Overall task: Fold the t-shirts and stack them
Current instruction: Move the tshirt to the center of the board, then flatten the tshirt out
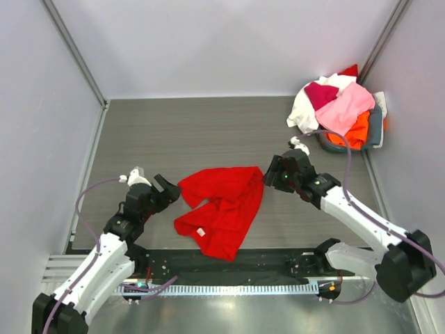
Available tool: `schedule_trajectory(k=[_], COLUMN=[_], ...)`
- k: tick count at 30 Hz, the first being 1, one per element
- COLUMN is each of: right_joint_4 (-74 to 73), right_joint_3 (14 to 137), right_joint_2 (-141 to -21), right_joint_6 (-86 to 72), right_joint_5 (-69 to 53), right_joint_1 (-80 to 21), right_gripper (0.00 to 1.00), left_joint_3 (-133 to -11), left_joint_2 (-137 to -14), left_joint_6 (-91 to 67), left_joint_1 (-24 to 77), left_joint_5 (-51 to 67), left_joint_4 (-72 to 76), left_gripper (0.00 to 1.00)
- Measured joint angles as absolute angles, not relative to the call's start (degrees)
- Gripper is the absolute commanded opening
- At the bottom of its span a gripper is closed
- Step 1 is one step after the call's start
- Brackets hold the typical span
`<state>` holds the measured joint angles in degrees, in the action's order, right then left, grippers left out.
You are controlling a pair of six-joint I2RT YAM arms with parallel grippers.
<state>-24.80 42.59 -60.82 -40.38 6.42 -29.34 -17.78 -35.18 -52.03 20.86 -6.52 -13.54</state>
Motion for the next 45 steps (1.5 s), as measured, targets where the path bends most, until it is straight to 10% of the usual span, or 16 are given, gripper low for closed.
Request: schedule_trajectory(k=[16,38,41,45], right_joint_4=[-19.3,-22.5,-23.3,-23.9], right_joint_3=[59.2,74.2,74.2,74.2], right_joint_2=[-83.0,-106.9,-107.4,-107.4], right_joint_6=[-26.3,-19.0,-18.9,-18.5], right_joint_5=[2.5,2.2,3.2,5.8], right_joint_1=[-52.7,-54.5,-54.5,-54.5], right_gripper=[0.67,0.62,0.56,0.14], left_joint_3=[-19.7,-12.4,-11.7,-10.9], left_joint_2=[-28.6,-31.3,-32.3,-35.2], left_joint_6=[-63.6,-67.5,-67.8,-68.0], left_joint_1=[25.5,26.2,26.2,26.2], left_joint_5=[-6.1,1.7,2.5,3.5], left_joint_4=[-31.8,-29.2,-26.9,-24.3], left_gripper=[0.78,0.63,0.52,0.27])
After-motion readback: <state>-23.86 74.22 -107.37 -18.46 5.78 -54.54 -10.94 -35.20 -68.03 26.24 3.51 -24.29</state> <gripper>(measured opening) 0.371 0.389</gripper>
